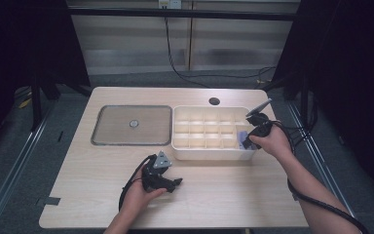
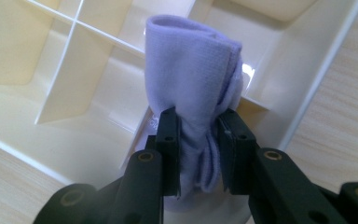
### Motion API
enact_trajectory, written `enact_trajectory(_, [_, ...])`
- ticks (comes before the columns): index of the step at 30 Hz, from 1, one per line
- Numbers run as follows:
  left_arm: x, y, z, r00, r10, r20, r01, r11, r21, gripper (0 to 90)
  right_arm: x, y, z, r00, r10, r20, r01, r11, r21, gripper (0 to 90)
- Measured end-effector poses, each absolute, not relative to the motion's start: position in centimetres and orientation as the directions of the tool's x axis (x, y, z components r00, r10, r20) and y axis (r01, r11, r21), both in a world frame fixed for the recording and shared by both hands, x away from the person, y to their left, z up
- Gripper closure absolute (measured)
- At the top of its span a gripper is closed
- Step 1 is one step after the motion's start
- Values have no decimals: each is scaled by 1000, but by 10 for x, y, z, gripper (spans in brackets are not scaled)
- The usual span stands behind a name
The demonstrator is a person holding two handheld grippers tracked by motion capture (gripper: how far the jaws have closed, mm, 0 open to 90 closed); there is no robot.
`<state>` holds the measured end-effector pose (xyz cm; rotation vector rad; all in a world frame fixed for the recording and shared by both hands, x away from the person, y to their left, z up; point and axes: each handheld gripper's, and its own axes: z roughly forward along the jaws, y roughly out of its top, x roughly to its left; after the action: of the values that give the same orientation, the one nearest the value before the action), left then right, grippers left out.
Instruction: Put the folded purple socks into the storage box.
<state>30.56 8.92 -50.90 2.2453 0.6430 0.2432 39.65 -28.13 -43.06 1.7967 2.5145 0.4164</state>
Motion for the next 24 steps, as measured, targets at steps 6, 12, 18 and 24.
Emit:
enact_trajectory(6, [306, 89, -509, 854, 520, -26, 372, -574, 730, 188, 397, -280, -433, -341, 931, 126, 925, 309, 221, 722])
enact_trajectory(12, [306, 89, -509, 854, 519, -27, 372, -574, 730, 189, 397, -277, -433, -345, 932, 107, 923, 317, 218, 719])
enact_trajectory(18, [306, 89, -509, 854, 519, -27, 372, -574, 730, 188, 397, -274, -433, -355, 931, 81, 921, 334, 201, 718])
enact_trajectory(24, [306, 89, -509, 854, 520, -26, 372, -574, 730, 188, 397, -271, -434, -366, 929, 59, 916, 349, 195, 714])
